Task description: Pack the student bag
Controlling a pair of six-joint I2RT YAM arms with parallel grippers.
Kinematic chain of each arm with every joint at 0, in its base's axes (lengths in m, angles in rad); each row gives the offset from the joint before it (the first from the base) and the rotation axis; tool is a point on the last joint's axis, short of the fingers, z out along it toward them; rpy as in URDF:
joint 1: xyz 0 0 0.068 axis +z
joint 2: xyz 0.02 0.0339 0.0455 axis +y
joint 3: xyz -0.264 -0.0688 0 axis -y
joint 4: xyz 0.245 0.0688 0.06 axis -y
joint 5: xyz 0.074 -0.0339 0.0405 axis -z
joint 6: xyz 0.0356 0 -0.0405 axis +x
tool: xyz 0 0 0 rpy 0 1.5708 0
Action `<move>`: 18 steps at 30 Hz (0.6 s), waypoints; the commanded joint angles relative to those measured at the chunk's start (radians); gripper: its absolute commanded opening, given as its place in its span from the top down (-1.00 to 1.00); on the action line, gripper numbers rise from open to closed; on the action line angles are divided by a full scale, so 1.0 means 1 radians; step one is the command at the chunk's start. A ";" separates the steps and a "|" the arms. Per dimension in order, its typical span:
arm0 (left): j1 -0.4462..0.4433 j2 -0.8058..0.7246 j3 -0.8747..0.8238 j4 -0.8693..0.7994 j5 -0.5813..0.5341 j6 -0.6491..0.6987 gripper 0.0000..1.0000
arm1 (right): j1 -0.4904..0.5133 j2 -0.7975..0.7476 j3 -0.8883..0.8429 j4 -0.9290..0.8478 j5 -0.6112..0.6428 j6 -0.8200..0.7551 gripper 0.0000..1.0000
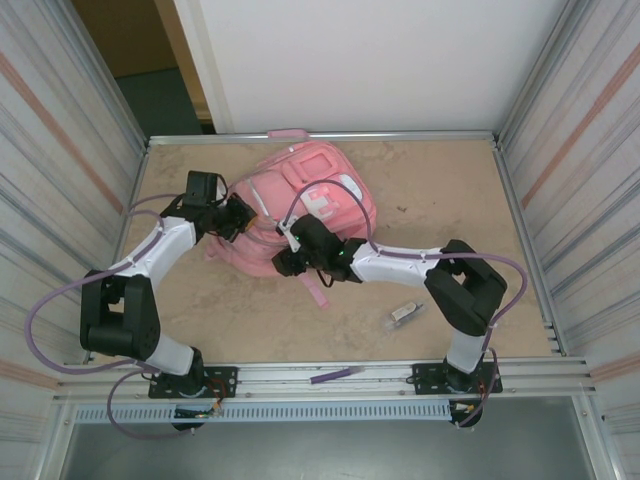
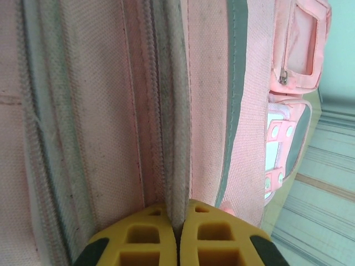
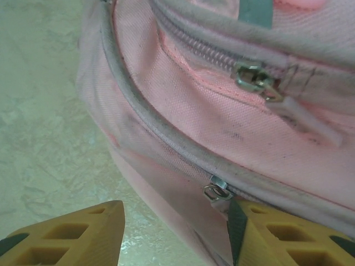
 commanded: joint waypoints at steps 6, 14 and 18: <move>-0.029 -0.089 0.040 0.010 0.090 -0.018 1.00 | -0.007 0.055 0.031 0.022 0.192 0.064 0.06; -0.031 -0.092 0.041 -0.013 0.081 0.007 1.00 | -0.008 0.036 0.045 0.020 0.139 0.096 0.74; -0.019 -0.081 0.027 0.002 0.096 0.008 1.00 | -0.017 -0.019 0.020 -0.012 0.077 0.099 0.89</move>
